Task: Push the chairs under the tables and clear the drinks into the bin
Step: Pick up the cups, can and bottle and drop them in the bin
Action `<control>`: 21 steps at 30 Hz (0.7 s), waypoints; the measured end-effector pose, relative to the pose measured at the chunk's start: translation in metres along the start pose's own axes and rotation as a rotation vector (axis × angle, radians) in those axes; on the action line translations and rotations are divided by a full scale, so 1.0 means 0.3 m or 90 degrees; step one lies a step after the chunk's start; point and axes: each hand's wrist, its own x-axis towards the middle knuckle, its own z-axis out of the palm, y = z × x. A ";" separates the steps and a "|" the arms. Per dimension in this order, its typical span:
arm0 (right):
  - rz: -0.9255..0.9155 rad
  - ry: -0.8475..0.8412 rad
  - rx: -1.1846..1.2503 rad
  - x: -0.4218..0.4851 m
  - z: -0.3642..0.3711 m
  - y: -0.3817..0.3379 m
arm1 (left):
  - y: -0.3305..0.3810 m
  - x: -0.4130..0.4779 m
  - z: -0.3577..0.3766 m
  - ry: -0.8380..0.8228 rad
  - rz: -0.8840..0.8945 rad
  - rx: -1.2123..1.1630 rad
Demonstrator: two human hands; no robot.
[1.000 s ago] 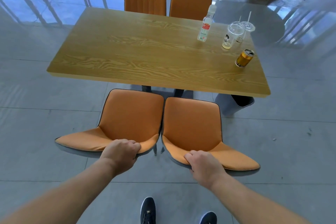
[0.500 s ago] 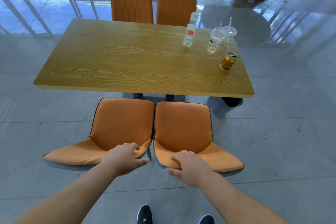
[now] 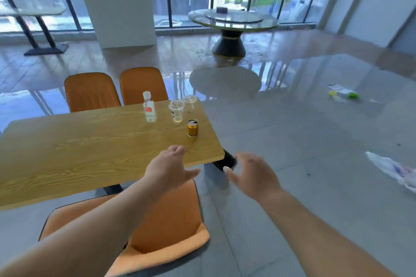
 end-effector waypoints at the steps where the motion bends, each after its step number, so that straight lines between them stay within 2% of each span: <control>1: 0.005 0.019 -0.001 0.009 -0.073 0.060 | 0.096 0.036 -0.014 0.016 0.017 -0.003; 6: 0.018 0.079 -0.044 0.043 -0.370 0.342 | 0.531 0.207 -0.024 0.072 0.085 0.003; 10: 0.053 0.091 -0.047 0.067 -0.501 0.547 | 0.786 0.326 0.035 0.055 0.126 0.000; 16: 0.085 0.066 -0.084 0.178 -0.531 0.815 | 0.988 0.558 0.194 0.013 0.157 -0.026; 21: 0.117 0.025 -0.103 0.383 -0.516 1.043 | 1.113 0.869 0.346 -0.008 0.164 -0.069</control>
